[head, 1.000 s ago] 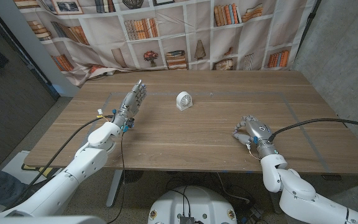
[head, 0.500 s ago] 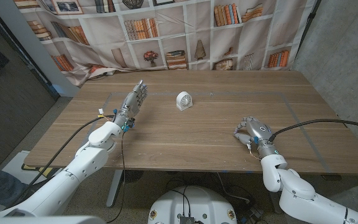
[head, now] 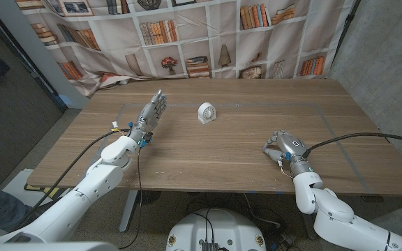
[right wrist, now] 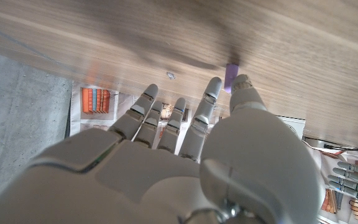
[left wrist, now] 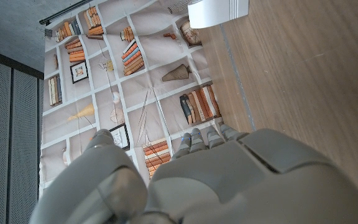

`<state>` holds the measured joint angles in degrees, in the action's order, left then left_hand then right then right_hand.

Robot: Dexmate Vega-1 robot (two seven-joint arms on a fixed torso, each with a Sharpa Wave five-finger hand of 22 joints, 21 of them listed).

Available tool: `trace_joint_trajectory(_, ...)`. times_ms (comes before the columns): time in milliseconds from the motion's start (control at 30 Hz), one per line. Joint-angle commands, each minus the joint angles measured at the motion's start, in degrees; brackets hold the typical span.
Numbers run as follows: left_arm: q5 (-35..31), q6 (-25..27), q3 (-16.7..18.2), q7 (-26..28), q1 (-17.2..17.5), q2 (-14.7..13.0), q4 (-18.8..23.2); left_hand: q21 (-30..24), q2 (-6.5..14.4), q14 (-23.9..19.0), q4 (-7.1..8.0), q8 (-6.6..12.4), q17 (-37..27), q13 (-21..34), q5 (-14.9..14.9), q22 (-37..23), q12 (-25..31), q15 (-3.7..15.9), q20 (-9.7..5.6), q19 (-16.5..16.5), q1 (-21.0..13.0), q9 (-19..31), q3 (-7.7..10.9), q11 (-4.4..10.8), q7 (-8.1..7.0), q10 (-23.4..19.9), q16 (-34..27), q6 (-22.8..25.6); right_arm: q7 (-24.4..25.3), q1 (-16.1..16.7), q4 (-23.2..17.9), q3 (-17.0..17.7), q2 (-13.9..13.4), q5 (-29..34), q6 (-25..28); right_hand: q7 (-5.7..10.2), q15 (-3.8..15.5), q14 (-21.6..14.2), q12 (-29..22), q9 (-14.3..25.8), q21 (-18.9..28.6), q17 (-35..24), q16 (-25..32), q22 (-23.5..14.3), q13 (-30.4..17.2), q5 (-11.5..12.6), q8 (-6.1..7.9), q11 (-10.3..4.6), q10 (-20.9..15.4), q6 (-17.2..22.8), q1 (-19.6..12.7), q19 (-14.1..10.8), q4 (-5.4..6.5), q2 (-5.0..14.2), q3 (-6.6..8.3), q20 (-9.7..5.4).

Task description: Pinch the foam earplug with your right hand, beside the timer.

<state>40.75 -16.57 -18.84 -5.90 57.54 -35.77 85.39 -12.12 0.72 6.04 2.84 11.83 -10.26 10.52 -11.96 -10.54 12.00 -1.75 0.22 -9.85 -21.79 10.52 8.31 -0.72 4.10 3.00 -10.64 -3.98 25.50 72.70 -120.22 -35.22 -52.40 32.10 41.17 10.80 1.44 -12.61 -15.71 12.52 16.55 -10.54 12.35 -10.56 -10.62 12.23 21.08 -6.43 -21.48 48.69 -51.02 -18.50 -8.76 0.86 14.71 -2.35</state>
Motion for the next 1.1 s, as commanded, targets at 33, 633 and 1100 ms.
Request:
trace_joint_trajectory(33, 0.04, 0.34, -0.17, 0.01, -0.32, 0.16, -0.44, 0.23, -0.06, 0.13, 0.03, -0.28, -0.16, 0.34, -0.05, -0.10, -0.04, -0.08, 0.59, -2.23, -0.25, 0.20, -0.18, -0.13, -0.11, -0.21, -0.09, 0.24, 0.14, -0.47, 0.63, -0.37, 0.49, 0.16, 0.13, 0.12, 0.20, -0.95, -0.34, -0.06, 0.18, -0.32, 0.14, -0.08, 0.02, 0.30, 0.57, -0.20, -1.08, 1.23, -0.59, -0.86, 0.30, 0.03, 0.27, -2.06)
trace_joint_trajectory(633, 0.31, 0.68, -0.47, -0.74, -1.36, 0.56, -1.81, 0.25, 0.05, 0.16, 0.03, -0.36, -0.17, 0.35, 0.02, -0.12, -0.09, -0.07, 0.77, -2.41, -0.31, 0.21, -0.30, -0.04, -0.08, -0.21, -0.06, 0.20, -0.18, -1.29, 1.01, -1.12, 1.12, 0.37, 0.16, 0.85, 0.41, -3.30, -0.63, -0.02, 0.05, -0.33, 0.00, -0.16, 0.05, 0.39, 2.09, -1.56, -4.04, 5.01, -0.85, -1.53, 0.46, 0.08, 0.33, -2.02)
trace_joint_trajectory(1100, 0.35, 0.90, -0.66, -1.22, -1.84, 0.60, -2.32, 0.30, 0.11, 0.22, 0.03, -0.41, -0.17, 0.35, 0.07, -0.12, -0.13, -0.04, 1.01, -2.62, -0.36, 0.21, -0.41, -0.11, -0.20, -0.19, -0.03, 0.17, 0.84, -1.29, 1.16, -1.05, 1.50, 0.66, 0.14, 1.23, 1.27, -5.43, -0.91, 0.02, 0.01, -0.36, -0.14, -0.21, 0.12, 0.47, 3.48, -2.48, -6.81, 8.29, -1.32, -2.23, 0.53, 0.57, 0.61, -2.17)
